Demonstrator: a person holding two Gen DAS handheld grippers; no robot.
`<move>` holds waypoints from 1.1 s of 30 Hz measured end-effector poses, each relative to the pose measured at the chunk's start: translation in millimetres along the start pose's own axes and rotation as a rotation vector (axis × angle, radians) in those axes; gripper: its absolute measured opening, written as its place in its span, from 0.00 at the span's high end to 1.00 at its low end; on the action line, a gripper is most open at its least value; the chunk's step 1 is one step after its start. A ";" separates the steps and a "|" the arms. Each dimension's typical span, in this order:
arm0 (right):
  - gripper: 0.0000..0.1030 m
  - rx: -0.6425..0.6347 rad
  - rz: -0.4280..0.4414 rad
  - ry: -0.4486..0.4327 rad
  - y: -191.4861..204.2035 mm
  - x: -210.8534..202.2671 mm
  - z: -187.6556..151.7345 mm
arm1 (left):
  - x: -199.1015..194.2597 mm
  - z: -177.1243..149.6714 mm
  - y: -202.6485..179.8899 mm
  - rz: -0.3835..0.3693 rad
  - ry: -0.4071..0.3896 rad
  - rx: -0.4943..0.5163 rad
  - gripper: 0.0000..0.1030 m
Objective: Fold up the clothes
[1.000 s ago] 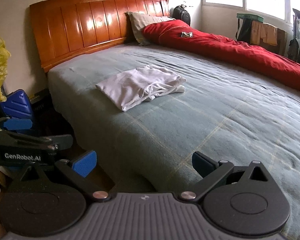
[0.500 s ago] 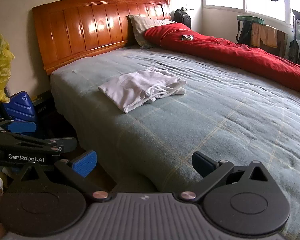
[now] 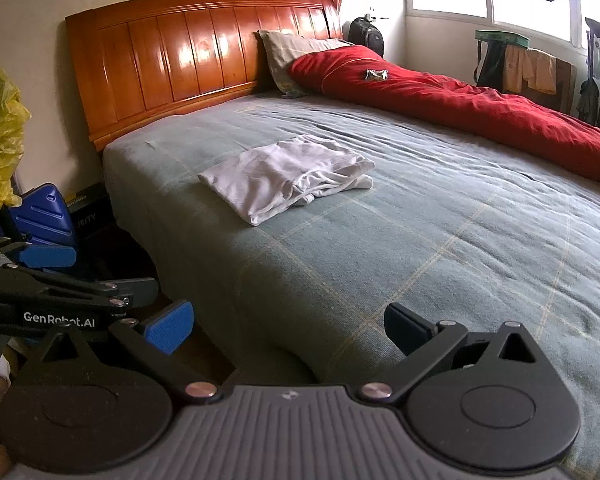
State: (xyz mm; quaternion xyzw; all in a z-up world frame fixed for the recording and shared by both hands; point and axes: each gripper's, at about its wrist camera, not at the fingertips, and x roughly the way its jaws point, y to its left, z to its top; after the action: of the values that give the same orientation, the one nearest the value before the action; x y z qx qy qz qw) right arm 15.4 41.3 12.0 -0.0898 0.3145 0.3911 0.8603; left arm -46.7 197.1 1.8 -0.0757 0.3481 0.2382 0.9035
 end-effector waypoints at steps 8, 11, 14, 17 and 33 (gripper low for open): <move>0.00 0.001 0.000 0.001 -0.2 1.1 -0.4 | 1.8 -0.5 -1.2 0.009 0.012 0.005 0.01; 0.00 0.001 0.002 0.001 -1.0 0.9 -0.4 | 1.1 -0.4 -1.3 0.008 0.010 0.005 0.01; 0.00 0.001 0.003 0.001 -1.6 0.8 -0.3 | 1.3 -0.2 -1.3 0.009 0.010 0.006 0.01; 0.00 0.001 0.003 0.001 -1.6 0.6 -0.2 | 1.3 -1.0 -1.1 0.011 0.011 0.004 0.01; 0.00 0.004 -0.001 0.002 0.2 -0.1 -1.6 | -0.1 -1.6 1.0 0.003 0.001 -0.002 0.01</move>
State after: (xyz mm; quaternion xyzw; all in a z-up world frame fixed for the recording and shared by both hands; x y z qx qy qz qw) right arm 14.4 40.8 10.9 -0.0887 0.3163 0.3900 0.8602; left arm -48.3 197.4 0.7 -0.0763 0.3483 0.2398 0.9030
